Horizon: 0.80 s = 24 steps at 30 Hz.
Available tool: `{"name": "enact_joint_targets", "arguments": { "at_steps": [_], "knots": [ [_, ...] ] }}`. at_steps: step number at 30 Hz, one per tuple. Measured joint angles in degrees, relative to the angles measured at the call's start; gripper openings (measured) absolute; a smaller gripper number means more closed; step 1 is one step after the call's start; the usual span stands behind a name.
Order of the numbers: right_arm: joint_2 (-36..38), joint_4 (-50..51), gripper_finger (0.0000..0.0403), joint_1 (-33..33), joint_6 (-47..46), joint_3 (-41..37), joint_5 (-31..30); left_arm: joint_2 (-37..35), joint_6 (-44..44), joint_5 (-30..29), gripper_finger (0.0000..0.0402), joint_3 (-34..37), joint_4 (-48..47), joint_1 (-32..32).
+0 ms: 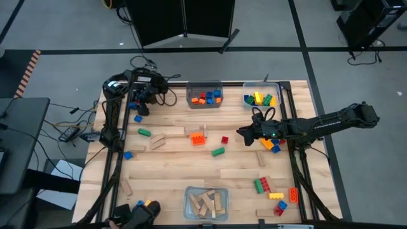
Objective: Sort blocks by size
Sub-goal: Put the small blue game piece into the black bin
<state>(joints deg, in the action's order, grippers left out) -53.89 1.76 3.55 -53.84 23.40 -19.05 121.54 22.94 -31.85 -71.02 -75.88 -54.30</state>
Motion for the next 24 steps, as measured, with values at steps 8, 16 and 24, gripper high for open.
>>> {"name": "enact_joint_targets", "arguments": {
  "at_steps": [8,16,24],
  "knots": [
    [0.00,-0.02,0.0147,0.00,0.00,0.00,0.00,-0.05,-4.00,0.21,0.0213,0.00,1.19,0.44],
    [0.00,-0.02,0.0147,0.00,0.00,0.00,0.00,-0.03,-5.18,0.00,0.0198,0.00,0.98,0.74],
    [0.00,-0.04,0.0147,0.00,-0.15,0.00,0.00,0.02,-5.17,-2.76,0.0109,-0.02,1.58,0.76]
  ]
}}
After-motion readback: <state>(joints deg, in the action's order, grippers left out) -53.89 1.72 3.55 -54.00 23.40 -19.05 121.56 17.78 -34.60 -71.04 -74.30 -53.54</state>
